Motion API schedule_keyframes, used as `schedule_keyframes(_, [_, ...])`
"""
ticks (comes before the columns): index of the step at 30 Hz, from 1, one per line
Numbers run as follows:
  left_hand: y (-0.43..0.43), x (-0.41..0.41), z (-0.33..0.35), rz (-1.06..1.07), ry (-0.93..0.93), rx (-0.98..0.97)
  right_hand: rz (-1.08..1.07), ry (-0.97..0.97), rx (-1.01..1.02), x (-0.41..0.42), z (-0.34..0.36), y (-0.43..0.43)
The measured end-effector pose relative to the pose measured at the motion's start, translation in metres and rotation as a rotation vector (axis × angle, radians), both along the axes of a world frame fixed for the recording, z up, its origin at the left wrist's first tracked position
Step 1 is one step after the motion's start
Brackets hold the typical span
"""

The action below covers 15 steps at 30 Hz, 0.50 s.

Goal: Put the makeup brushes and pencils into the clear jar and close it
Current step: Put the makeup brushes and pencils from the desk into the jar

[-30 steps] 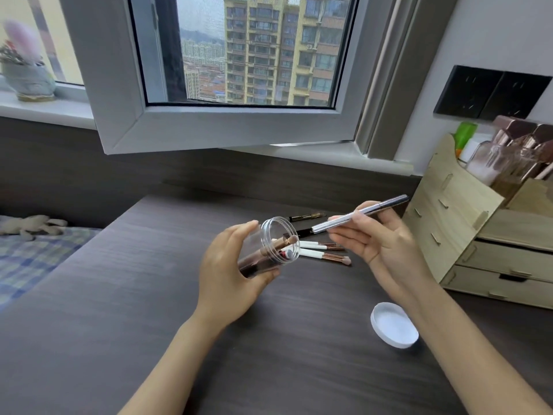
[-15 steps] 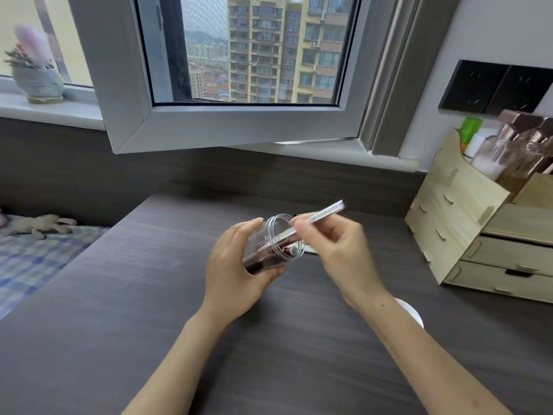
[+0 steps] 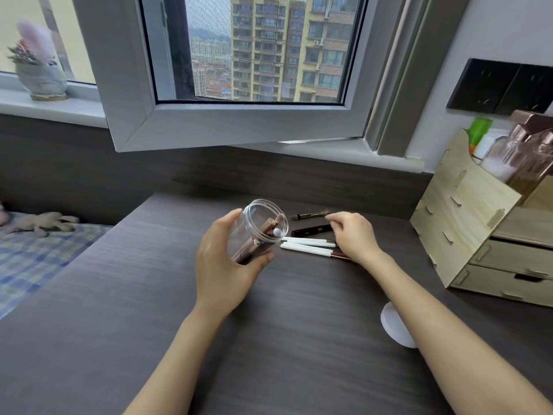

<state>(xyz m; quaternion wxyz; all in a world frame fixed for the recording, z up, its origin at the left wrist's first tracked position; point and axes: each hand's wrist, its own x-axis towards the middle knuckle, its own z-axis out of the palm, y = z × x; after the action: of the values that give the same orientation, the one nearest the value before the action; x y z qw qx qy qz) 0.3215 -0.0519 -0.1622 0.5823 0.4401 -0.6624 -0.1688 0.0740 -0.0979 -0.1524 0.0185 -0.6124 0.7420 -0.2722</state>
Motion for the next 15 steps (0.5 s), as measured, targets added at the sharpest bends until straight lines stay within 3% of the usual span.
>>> schedule_keyframes(5, [-0.003,0.003,0.000,0.035,0.026,0.009,0.121,0.314,0.211,-0.017,-0.008,-0.035])
schedule_keyframes(7, [-0.003,0.003,0.000,0.043,0.023,0.005,0.177,0.469,0.215,-0.017,-0.006,-0.040])
schedule_keyframes(9, [-0.003,0.002,0.000,0.049,0.019,0.000,0.185,0.496,0.190,-0.019,-0.005,-0.042])
schedule_keyframes(11, [-0.002,0.001,0.000,0.043,0.012,-0.006,0.174,0.362,0.158,-0.020,-0.002,-0.035])
schedule_keyframes(15, [-0.003,0.001,-0.001,0.021,-0.006,-0.023,0.238,-0.199,-0.055,-0.011,0.017,0.005])
